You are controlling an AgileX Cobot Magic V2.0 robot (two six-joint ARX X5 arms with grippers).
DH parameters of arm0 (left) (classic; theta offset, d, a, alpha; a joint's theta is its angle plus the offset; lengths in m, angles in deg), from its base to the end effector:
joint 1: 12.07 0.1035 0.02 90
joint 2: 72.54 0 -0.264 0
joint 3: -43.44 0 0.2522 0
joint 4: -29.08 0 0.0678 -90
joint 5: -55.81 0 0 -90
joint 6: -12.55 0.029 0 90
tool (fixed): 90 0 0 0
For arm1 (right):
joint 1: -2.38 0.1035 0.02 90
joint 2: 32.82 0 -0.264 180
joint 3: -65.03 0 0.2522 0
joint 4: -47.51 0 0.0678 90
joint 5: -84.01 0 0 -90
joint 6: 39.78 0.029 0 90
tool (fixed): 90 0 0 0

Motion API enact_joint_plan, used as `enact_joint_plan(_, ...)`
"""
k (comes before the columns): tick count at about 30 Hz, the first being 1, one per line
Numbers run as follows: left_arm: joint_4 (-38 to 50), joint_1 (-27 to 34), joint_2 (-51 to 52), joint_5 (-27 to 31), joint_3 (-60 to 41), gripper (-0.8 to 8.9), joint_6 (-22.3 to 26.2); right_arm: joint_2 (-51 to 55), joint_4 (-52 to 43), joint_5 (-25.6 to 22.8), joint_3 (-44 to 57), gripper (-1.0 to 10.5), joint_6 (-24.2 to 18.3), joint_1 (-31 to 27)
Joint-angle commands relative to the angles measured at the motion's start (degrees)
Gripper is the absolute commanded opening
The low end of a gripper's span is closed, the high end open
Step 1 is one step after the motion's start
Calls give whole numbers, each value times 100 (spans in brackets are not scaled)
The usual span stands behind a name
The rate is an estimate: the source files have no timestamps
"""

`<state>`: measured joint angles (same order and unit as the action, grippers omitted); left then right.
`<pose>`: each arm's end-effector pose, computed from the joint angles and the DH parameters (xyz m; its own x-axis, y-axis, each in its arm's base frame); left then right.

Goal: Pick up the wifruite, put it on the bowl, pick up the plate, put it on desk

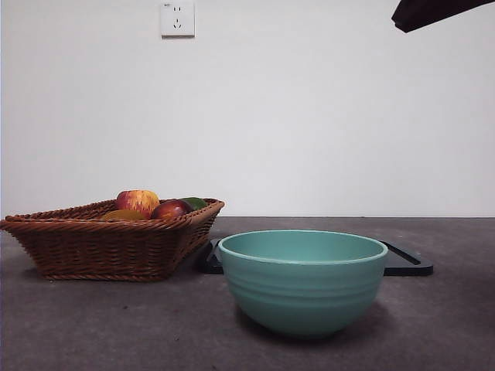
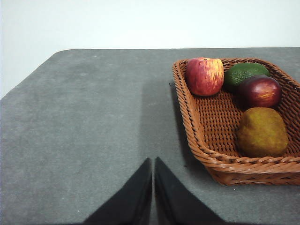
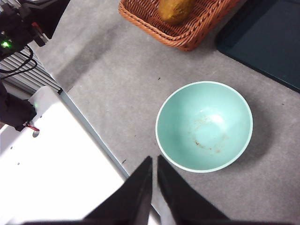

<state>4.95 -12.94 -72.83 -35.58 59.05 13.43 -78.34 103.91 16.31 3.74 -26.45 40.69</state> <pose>0.0949 -0.0021 0.1566 0.9874 -0.0393 -0.1531 0.0415 0.9991 0.0115 0.1105 0.1013 0.2988 0.3157 0.7330 -0.6025 -0.6602 0.6258 0.4154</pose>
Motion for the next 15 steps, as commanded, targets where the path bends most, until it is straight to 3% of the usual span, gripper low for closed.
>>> enact_joint_plan(1, -39, 11, 13, 15, -118, 7, -15, -28, -46, -4, -103, 8, -76, 57)
enact_joint_plan(7, -39, 11, 13, 15, -118, 7, -15, 219, -267, -455, -81, 8, -850, -284)
enact_joint_plan(10, -39, 11, 13, 15, -118, 7, -15, 452, -772, -632, 35, 8, -1217, -800)
enact_joint_plan(15, -37, 11, 13, 15, -118, 7, -15, 1023, -1587, -632, 444, 8, -1412, -1921)
